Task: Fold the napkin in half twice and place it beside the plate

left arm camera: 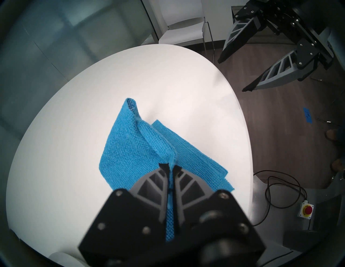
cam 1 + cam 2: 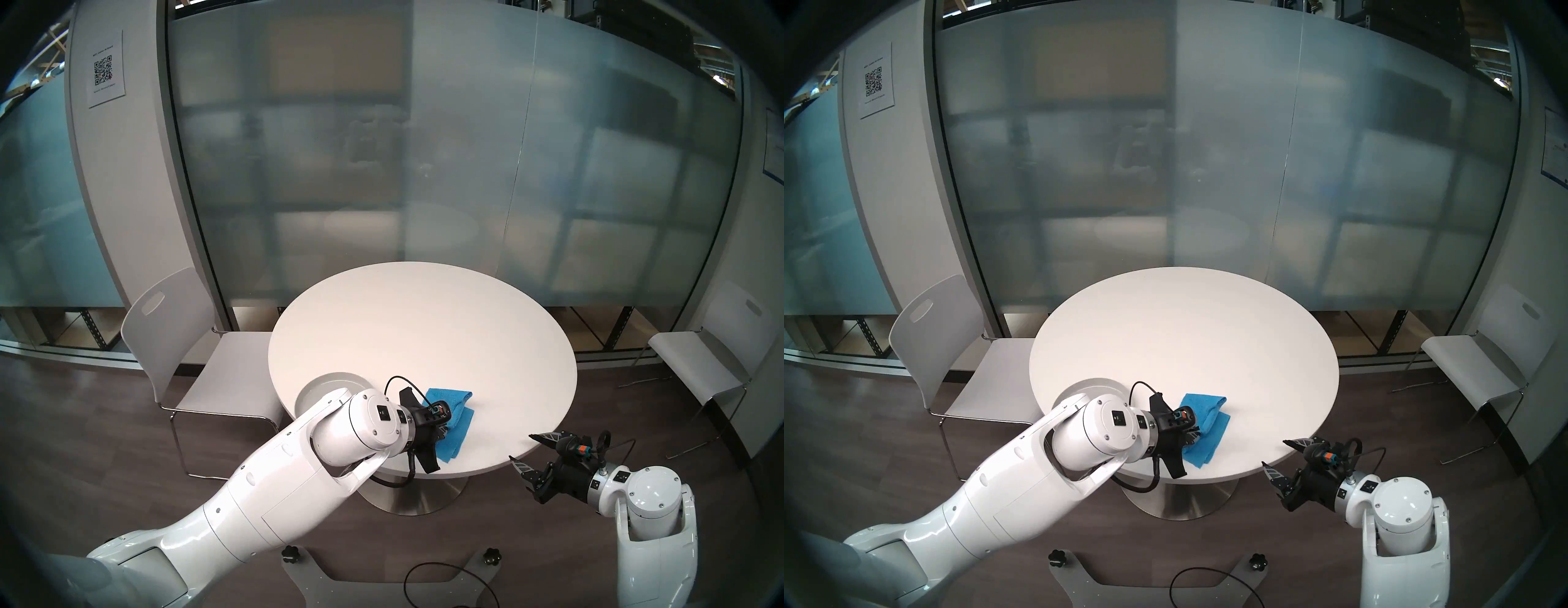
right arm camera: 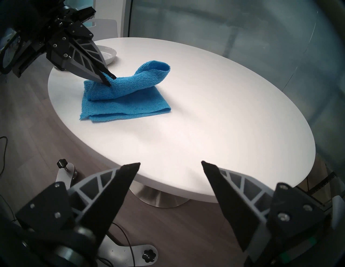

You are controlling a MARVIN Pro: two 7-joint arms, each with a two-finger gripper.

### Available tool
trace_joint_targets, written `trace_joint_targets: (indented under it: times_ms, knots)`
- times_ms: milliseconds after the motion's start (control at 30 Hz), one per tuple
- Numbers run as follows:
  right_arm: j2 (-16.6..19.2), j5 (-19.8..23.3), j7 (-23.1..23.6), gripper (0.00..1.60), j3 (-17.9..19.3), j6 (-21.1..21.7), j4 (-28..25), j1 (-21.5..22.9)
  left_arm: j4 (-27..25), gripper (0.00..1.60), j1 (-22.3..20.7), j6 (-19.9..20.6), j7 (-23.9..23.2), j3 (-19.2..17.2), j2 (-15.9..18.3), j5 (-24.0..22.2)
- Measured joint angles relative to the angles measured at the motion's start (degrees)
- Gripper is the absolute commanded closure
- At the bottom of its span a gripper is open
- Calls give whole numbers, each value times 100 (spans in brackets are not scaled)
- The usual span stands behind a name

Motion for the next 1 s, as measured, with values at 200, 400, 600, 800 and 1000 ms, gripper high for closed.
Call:
trace_joint_targets:
  times_ms: [200,400,600,800,1000]
  knots:
    - [-24,-19,-12,19,-20,0,-5,4,3,89,3,0,-94,-14,42,-28]
    - [-37,-36,-19,19,-42,1,-7,8,6,80,10,4,-137,-42,66,-58]
    - [-45,-47,-23,18,-64,1,2,19,35,53,8,35,-139,-64,59,-86]
    - [-46,-55,-26,18,-71,0,17,31,74,50,0,147,-139,-101,21,-149]
    - [-40,-61,-26,19,-76,-1,40,44,64,50,-4,280,-165,-158,-22,-247]
